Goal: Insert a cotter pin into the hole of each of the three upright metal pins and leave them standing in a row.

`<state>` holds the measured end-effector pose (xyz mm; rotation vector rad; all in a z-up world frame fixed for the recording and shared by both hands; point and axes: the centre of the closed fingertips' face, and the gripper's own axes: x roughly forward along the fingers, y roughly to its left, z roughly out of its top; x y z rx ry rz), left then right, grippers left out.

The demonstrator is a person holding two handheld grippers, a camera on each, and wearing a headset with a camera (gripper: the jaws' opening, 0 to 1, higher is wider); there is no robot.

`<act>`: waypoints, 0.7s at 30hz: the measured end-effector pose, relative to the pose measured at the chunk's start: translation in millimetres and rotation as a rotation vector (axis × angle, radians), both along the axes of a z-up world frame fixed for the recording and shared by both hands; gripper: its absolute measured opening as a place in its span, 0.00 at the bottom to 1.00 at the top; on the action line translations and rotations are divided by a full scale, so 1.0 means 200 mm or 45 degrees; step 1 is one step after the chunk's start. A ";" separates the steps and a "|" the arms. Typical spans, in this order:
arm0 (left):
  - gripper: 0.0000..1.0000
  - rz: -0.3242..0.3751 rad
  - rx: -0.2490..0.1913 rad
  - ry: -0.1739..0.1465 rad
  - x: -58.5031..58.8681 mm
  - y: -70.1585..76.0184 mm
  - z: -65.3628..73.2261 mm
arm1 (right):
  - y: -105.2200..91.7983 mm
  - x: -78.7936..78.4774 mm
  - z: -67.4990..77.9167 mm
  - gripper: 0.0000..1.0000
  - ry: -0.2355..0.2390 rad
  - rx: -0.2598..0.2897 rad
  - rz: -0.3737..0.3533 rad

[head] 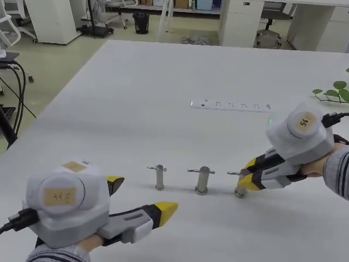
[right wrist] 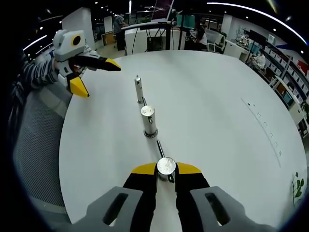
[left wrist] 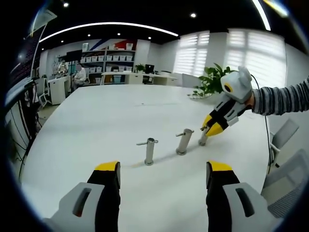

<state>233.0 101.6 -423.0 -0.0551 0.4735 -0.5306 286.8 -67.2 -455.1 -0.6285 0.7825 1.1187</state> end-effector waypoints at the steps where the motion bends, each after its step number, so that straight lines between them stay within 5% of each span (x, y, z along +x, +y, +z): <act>1: 0.72 0.000 -0.003 -0.003 0.00 0.00 0.00 | -0.01 0.00 0.00 0.09 0.007 0.001 -0.003; 14: 0.76 0.000 -0.037 -0.025 0.01 0.00 0.02 | -0.03 0.01 0.00 0.09 0.029 0.027 0.018; 21: 0.79 -0.001 -0.025 -0.020 0.01 0.01 0.01 | -0.02 0.01 0.00 0.10 -0.028 0.015 0.052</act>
